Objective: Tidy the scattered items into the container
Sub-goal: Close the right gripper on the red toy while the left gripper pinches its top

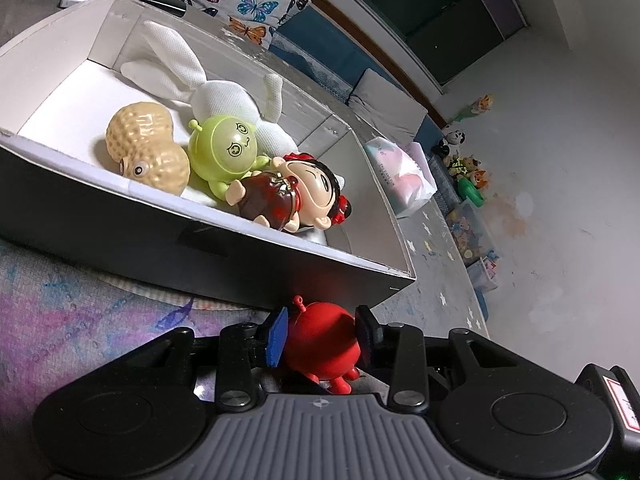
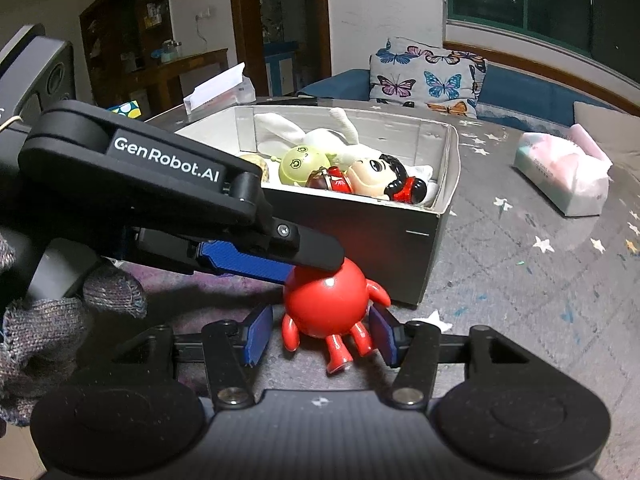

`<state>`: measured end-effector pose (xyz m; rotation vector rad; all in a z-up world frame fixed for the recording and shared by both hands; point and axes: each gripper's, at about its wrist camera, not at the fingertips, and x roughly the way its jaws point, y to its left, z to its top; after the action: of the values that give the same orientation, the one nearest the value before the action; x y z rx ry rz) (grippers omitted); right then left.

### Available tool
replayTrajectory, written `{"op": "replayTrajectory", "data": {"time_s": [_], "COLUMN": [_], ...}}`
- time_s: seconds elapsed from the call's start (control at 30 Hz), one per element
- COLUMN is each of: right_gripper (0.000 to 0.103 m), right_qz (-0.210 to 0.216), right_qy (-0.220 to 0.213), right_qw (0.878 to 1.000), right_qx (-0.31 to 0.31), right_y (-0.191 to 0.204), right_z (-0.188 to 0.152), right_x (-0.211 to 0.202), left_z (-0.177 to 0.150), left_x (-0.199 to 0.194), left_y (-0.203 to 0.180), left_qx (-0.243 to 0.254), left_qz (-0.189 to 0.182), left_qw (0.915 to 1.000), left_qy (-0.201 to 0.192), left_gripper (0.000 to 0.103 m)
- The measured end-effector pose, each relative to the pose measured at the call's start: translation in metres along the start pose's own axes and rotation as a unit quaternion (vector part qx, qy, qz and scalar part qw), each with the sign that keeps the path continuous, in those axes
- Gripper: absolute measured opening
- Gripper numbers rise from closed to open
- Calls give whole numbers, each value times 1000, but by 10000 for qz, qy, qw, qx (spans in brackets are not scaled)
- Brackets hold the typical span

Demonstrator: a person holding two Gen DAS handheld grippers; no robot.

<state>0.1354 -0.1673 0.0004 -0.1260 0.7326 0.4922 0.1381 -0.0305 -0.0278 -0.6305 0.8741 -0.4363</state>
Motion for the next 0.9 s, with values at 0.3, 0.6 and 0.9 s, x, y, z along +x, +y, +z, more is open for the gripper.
{"op": "replayTrajectory", "data": {"time_s": [0.3, 0.6, 0.9], "right_gripper": [49, 47, 47], "right_qz": [56, 172, 262], "right_qy": [31, 68, 62], "right_qw": [9999, 9991, 9972], "right_qx": [-94, -392, -697], "right_y": [4, 13, 22], "right_z": [0, -4, -4], "right_x": [-2, -8, -10], "left_z": [-4, -14, -13], "left_x": [-8, -22, -33], "left_y": [-2, -4, 4], "left_qx": [98, 134, -6], "left_qz": [80, 169, 72], "left_qw": [9999, 9997, 10000], "left_qy": [-15, 75, -17], "left_gripper": [39, 39, 39]}}
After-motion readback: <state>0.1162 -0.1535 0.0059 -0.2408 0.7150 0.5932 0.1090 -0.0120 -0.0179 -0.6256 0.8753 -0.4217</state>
